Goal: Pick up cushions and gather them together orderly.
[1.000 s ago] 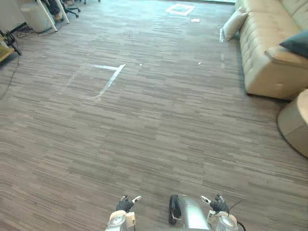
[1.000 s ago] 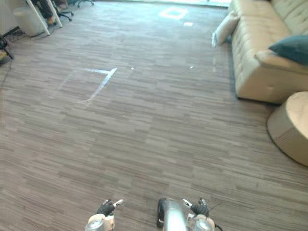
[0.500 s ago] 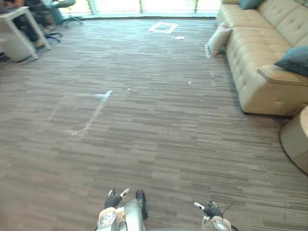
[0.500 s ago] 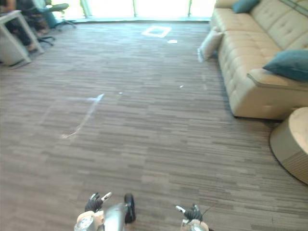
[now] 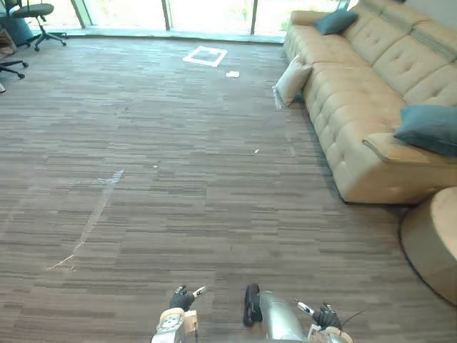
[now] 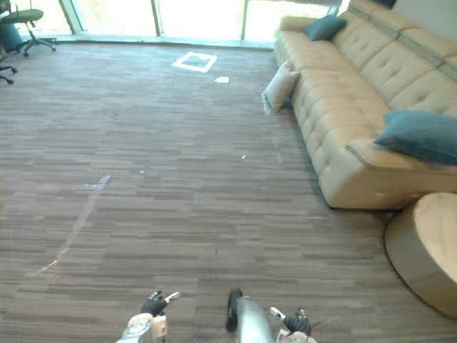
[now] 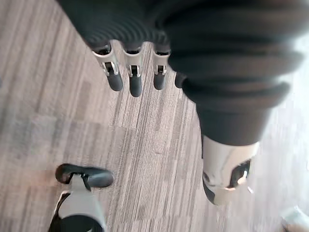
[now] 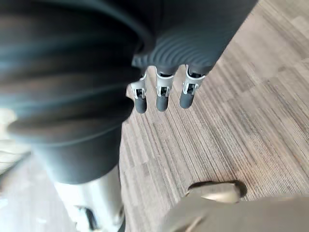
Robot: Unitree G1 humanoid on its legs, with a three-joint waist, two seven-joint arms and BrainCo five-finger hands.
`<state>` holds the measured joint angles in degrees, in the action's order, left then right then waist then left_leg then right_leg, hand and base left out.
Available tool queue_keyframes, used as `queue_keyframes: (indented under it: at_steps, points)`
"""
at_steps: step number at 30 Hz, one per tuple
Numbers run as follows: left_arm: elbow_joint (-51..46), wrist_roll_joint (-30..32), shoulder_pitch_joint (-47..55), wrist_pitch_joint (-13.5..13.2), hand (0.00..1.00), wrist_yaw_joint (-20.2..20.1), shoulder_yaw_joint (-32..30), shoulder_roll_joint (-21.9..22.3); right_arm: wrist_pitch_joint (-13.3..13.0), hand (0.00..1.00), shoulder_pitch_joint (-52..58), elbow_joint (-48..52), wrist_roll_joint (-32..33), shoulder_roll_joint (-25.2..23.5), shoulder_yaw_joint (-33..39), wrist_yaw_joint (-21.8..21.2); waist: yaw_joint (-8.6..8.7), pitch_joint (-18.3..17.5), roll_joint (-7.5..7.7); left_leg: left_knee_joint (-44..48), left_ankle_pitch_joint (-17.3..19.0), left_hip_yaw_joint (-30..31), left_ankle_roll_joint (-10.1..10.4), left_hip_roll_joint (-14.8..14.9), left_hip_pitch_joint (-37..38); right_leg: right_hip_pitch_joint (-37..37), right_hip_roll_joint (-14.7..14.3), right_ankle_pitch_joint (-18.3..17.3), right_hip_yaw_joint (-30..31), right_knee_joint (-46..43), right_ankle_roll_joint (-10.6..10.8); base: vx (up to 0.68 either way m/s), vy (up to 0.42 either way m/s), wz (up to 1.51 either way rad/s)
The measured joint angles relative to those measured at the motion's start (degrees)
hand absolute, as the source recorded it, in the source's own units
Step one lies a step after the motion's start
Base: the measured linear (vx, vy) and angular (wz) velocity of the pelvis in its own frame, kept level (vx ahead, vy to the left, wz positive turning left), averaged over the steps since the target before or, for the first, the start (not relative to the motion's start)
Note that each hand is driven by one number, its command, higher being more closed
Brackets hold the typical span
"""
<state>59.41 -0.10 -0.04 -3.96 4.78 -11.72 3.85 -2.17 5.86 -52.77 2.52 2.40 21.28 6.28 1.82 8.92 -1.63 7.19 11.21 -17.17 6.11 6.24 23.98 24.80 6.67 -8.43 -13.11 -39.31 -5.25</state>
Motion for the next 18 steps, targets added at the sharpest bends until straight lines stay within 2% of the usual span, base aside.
queue_keyframes:
  at_steps: [1,2,3,4,5,6,7,8,10,11,12,13,14,15,16,17,18]
  points:
    - [-0.5,0.1,1.0,-0.1,0.0,0.1,-1.1,0.0,0.2,0.0,0.5,0.2,0.0,0.2,0.7,-0.1,0.84,0.4,-0.77,9.6,-2.1,2.7,1.7,1.3,-1.8,-1.8,-0.4,-3.3,-0.3,-1.6,1.8,0.6,-0.309,0.27]
    - [-1.0,0.0,2.5,0.0,0.0,0.1,-3.1,0.1,0.3,0.0,1.1,0.3,0.1,0.9,0.4,-0.1,0.83,-0.2,-2.5,28.4,-7.4,5.4,3.4,5.0,-9.0,-6.6,-2.0,-7.7,-0.8,2.1,0.2,0.61,-0.287,0.09]
    - [-1.6,0.0,2.8,0.0,0.0,-0.1,-3.7,0.2,0.3,0.0,1.1,0.4,0.1,1.2,0.3,-0.2,0.78,-0.1,-3.27,34.5,-10.9,6.6,3.4,6.4,-12.1,-8.1,-3.1,-8.5,-0.9,3.1,-0.1,0.63,-0.21,-0.42]
    - [-3.0,-0.2,3.3,0.1,0.0,0.0,-7.1,0.2,0.5,0.0,0.5,0.1,0.3,1.7,0.3,0.0,-0.04,0.6,-4.44,51.5,-11.6,7.1,3.6,10.3,-20.3,-12.8,-6.2,-9.7,-0.1,5.6,-1.1,0.65,-0.11,-0.76]
    - [-4.2,-0.4,4.4,0.4,0.0,0.3,-9.0,0.1,0.6,0.0,0.3,-0.1,1.1,1.4,-0.5,0.1,-1.2,1.4,-3.46,59.9,-8.9,6.5,2.7,11.7,-25.4,-18.3,-7.7,-10.3,1.4,9.0,-1.9,0.64,-0.097,-0.84]
    - [-4.6,-0.6,4.9,0.4,0.0,0.3,-9.2,0.1,0.6,0.0,0.2,0.0,1.5,1.2,-1.2,0.2,-1.65,1.6,-2.93,61.0,-8.0,6.2,2.4,11.6,-26.7,-20.2,-7.8,-10.3,1.9,10.5,-2.0,0.61,-0.085,-0.76]
    - [-6.6,-1.9,5.8,0.2,0.0,0.2,-9.8,-0.4,0.7,0.0,0.5,0.0,2.3,0.7,-2.4,0.3,-2.3,1.7,-1.47,60.9,-6.0,4.7,1.6,11.3,-29.8,-24.6,-8.0,-10.3,3.4,14.3,-2.0,0.56,-0.07,-0.63]
    - [-8.2,-3.0,6.8,-0.5,0.0,0.3,-9.7,-0.8,0.6,0.0,0.5,0.0,2.5,-0.2,-3.9,0.2,-2.61,1.1,0.0,57.1,-4.0,1.5,0.7,11.3,-34.5,-29.8,-7.9,-10.1,5.3,19.5,-1.5,0.66,-0.045,-0.81]
    - [-8.9,-4.4,7.0,-0.9,0.0,0.2,-9.7,-0.8,0.7,0.0,-0.1,0.0,2.5,-1.2,-5.5,-0.1,-3.05,1.1,0.1,48.0,-2.5,-2.5,-0.2,11.1,-39.0,-34.8,-7.9,-10.0,7.8,24.8,-0.5,0.58,0.031,-0.7]
    - [-9.2,-4.7,7.0,-0.9,0.0,0.2,-9.6,-0.8,0.8,0.0,-0.3,0.0,2.2,-1.4,-6.0,-0.4,-3.54,1.1,0.01,37.4,-2.2,-4.6,-0.2,9.7,-40.8,-38.1,-7.4,-10.4,9.5,27.7,0.2,0.67,0.127,-0.69]
    - [-9.1,-5.0,6.8,-1.2,0.0,0.3,-9.3,-0.5,0.9,0.0,-0.3,0.0,2.2,-1.8,-5.6,-0.5,-4.18,1.1,0.11,23.3,-3.4,-6.2,-0.3,7.0,-41.2,-41.8,-6.4,-11.0,10.9,30.5,1.6,0.68,0.153,-0.66]
    - [-9.1,-5.1,6.8,-1.3,0.0,0.4,-9.1,-0.5,0.9,0.0,-0.3,-0.1,2.2,-1.8,-5.5,-0.4,-4.3,1.1,0.1,19.3,-4.4,-6.2,-0.3,6.1,-41.3,-42.9,-6.1,-11.2,11.2,31.3,2.0,0.7,0.208,-0.56]
    - [-8.4,-5.8,6.8,-1.9,0.0,0.4,-8.5,-0.8,0.6,0.0,-0.2,-0.8,2.2,-1.6,-5.0,-0.4,-4.51,0.7,-0.47,12.2,-8.4,-5.5,-2.0,4.4,-42.6,-45.2,-5.9,-11.9,12.3,32.9,3.1,0.85,0.315,-0.63]
    - [-7.5,-6.2,6.1,-1.9,0.0,0.3,-8.0,-1.8,0.7,0.0,-0.8,-3.4,2.1,-2.0,-4.5,-0.3,-5.35,-0.6,1.15,12.8,-12.3,-5.1,-6.0,1.9,-42.5,-46.3,-3.9,-12.3,14.5,32.7,4.0,0.72,0.275,-0.47]
    - [-7.2,-6.1,5.8,-1.9,0.0,0.3,-7.3,-2.6,0.7,0.0,-0.9,-3.3,2.1,-2.6,-4.5,-0.3,-4.98,-1.2,1.83,12.1,-11.7,-5.6,-6.2,1.1,-42.1,-46.2,-2.9,-11.5,14.3,32.2,4.6,0.77,0.277,-0.11]
    - [-6.1,-5.7,4.9,-1.8,0.0,0.3,-6.1,-3.1,0.7,0.0,-0.1,-3.8,2.1,-3.0,-3.9,-0.4,-3.95,-1.6,2.27,13.7,-10.5,-5.0,-8.9,0.5,-41.8,-45.0,-1.7,-8.3,15.4,29.3,6.0,0.64,0.238,0.22]
    - [-5.5,-5.4,4.8,-1.9,0.0,0.1,-6.1,-3.9,0.6,0.0,-0.3,-4.6,2.0,-3.5,-2.5,-0.6,-4.05,-1.4,3.28,18.0,-8.6,-4.8,-11.3,0.3,-41.1,-44.3,-1.5,-3.4,17.6,23.4,6.9,0.93,0.344,0.23]
